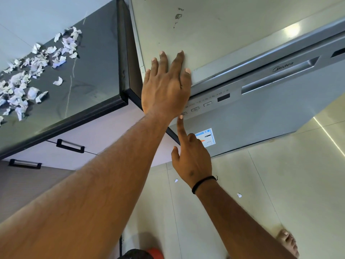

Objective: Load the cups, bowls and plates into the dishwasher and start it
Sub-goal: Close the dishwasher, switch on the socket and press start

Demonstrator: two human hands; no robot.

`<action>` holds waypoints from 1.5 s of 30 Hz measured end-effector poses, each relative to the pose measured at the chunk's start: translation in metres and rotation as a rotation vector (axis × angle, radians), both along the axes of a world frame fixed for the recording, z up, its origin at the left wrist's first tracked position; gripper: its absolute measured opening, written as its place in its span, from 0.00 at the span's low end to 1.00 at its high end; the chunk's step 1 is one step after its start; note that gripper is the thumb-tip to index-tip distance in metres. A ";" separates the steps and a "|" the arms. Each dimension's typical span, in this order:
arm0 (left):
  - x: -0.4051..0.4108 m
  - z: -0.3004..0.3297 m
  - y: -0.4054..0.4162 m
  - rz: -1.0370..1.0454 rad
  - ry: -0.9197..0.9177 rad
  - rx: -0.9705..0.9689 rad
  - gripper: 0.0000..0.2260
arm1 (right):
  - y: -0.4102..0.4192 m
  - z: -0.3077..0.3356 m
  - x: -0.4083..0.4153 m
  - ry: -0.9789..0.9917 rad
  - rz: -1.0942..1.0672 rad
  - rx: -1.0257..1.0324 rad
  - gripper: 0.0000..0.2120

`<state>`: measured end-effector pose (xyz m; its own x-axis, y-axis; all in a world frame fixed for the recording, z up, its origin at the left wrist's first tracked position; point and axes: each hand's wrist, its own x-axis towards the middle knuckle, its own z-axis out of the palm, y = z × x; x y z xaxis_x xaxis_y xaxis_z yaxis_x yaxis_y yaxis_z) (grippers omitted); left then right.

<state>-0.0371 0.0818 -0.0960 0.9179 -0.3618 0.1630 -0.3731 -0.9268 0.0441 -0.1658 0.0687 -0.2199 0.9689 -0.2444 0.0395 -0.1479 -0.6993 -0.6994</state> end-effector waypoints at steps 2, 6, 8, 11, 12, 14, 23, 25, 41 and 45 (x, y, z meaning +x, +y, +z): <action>0.000 0.000 0.000 -0.001 0.002 -0.006 0.25 | 0.000 -0.001 0.001 0.012 0.009 0.002 0.44; 0.000 0.001 0.000 0.002 0.000 -0.003 0.25 | -0.004 0.000 0.008 -0.003 0.022 -0.026 0.40; -0.001 0.001 0.000 0.000 -0.001 -0.010 0.25 | -0.007 0.002 0.013 -0.022 0.016 0.009 0.36; -0.001 0.001 0.000 -0.005 -0.002 -0.011 0.25 | -0.009 0.004 0.016 -0.047 -0.002 0.026 0.33; -0.001 0.001 0.000 -0.003 -0.002 -0.011 0.25 | -0.010 0.004 0.014 -0.024 0.008 0.021 0.34; -0.001 0.001 0.000 0.000 -0.007 -0.008 0.25 | -0.010 0.003 0.012 0.026 0.025 0.015 0.36; -0.001 0.000 0.000 0.001 -0.017 -0.009 0.25 | 0.007 -0.002 -0.010 -0.015 -0.090 0.150 0.46; -0.001 0.000 0.000 0.000 -0.024 -0.014 0.25 | 0.010 -0.005 -0.019 -0.043 -0.105 0.169 0.46; -0.001 -0.001 0.000 0.005 -0.053 -0.010 0.25 | 0.024 -0.025 -0.058 0.027 -0.159 0.313 0.49; -0.002 -0.001 0.000 0.009 -0.059 -0.012 0.25 | 0.018 -0.020 -0.054 0.040 -0.174 0.337 0.49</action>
<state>-0.0389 0.0813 -0.0970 0.9096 -0.3517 0.2212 -0.3674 -0.9295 0.0329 -0.2197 0.0866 -0.2403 0.9108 -0.3983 -0.1086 -0.2765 -0.3932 -0.8769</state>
